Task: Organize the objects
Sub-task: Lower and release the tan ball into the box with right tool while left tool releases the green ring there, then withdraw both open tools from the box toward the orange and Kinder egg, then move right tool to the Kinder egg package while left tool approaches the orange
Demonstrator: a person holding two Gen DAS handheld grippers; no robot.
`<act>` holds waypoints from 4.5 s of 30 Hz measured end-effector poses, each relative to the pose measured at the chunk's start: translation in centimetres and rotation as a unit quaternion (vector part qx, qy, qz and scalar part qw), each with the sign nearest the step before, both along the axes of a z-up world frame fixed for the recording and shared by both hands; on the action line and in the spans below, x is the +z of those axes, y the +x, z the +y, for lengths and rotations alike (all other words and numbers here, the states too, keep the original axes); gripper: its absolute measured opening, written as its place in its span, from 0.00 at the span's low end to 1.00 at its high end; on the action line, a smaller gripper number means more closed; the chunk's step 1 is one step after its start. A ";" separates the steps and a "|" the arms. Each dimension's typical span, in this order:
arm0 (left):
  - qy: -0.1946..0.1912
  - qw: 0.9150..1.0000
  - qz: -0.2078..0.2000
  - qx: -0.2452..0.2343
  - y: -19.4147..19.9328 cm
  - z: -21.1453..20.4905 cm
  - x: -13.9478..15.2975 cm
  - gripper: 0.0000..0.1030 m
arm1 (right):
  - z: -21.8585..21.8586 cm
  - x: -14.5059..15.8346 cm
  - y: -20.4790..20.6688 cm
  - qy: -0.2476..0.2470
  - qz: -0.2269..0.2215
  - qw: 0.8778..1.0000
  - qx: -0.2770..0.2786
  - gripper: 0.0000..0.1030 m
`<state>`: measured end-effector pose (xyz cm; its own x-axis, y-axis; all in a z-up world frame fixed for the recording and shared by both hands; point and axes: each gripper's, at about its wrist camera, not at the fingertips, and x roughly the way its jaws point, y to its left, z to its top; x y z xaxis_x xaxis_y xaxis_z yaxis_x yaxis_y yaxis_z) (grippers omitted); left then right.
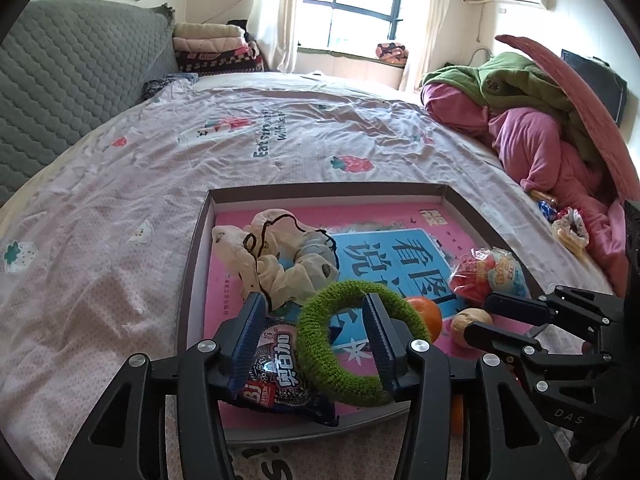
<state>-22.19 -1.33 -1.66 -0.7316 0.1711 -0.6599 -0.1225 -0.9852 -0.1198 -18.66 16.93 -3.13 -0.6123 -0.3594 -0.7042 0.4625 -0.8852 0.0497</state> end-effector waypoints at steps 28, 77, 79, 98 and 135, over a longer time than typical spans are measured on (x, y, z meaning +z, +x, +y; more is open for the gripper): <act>-0.006 1.000 0.006 -0.002 0.9 0.5 0.9 0.63 | 0.4 1.1 0.5 -0.008 0.016 1.000 -0.008 0.44; -0.004 0.999 0.045 0.011 8.7 0.4 4.2 0.73 | 2.7 4.7 7.2 -0.042 0.095 0.993 -0.048 0.56; -0.006 0.999 0.048 0.007 9.3 0.7 4.4 0.73 | 2.8 4.6 7.8 -0.042 0.098 0.993 -0.051 0.57; -0.019 0.999 0.050 -0.007 12.1 1.5 4.4 0.73 | 2.9 4.8 10.8 -0.044 0.111 0.991 -0.052 0.58; -0.048 0.996 -0.018 -0.068 10.9 4.8 -1.8 0.73 | 2.8 1.4 9.8 -0.035 0.015 0.998 -0.046 0.58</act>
